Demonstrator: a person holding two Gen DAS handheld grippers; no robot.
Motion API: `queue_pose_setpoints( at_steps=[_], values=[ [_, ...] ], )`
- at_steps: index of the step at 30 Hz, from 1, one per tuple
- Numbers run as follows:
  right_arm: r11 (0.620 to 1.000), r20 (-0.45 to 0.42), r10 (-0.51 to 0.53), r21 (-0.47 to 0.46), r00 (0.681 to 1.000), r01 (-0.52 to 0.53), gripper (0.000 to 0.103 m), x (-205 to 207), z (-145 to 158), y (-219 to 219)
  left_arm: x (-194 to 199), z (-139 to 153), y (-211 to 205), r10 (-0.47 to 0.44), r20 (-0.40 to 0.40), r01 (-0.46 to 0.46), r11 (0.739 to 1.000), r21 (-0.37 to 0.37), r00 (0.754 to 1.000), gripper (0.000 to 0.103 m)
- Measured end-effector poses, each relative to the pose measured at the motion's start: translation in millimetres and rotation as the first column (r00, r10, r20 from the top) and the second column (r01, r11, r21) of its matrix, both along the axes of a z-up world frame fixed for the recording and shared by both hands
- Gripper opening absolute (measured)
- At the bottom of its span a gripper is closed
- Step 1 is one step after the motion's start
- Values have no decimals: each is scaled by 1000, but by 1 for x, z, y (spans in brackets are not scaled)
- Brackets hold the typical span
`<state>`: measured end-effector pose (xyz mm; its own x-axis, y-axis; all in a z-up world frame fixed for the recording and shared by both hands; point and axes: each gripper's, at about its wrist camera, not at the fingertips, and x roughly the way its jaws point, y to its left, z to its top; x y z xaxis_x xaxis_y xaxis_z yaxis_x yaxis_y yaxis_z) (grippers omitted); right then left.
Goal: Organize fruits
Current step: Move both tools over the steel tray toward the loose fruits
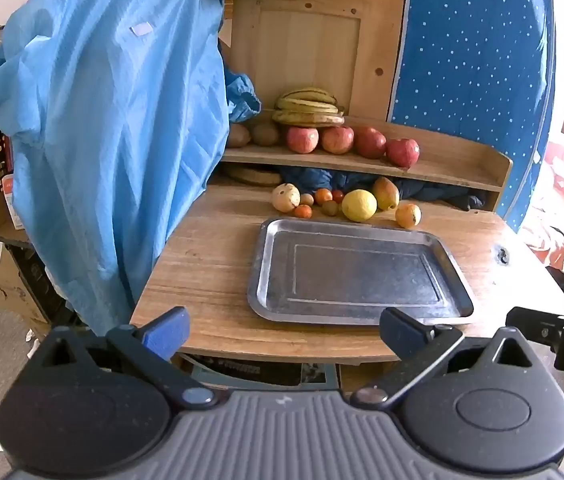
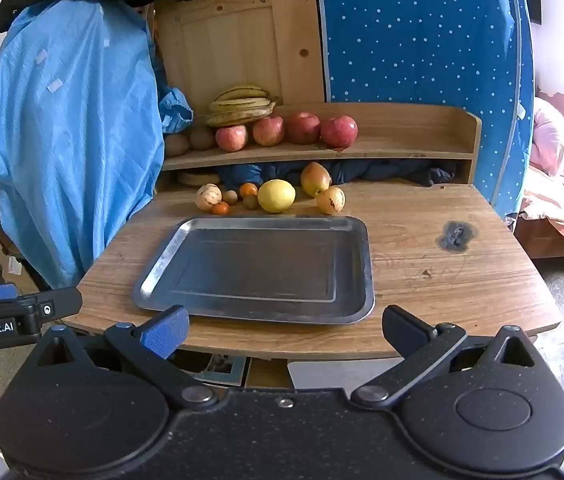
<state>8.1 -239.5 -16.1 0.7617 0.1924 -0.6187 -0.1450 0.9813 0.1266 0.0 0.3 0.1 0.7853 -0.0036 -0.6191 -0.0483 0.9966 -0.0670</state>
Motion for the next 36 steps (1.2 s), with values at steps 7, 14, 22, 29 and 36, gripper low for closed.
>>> queue_pose_setpoints(
  at_steps=[7, 14, 22, 29, 36],
  values=[
    [1000, 1, -1, 0, 1000, 1, 102, 2, -1, 0, 4, -6, 1, -2, -13, 2, 1000, 9, 1000, 103],
    [1000, 1, -2, -1, 1000, 2, 102, 3, -2, 0, 5, -4, -2, 3, -29, -2, 1000, 15, 1000, 103],
    [1000, -3, -3, -1, 1000, 3, 102, 6, -2, -1, 6, -11, -6, 4, -39, -4, 1000, 18, 999, 103],
    [1000, -7, -3, -1, 1000, 2, 102, 7, -6, -2, 7, -12, -6, 5, -50, -4, 1000, 18, 999, 103],
    [1000, -12, 12, 9, 1000, -11, 102, 10, -8, -5, 12, -14, -9, 10, -65, -9, 1000, 21, 998, 103]
  ],
)
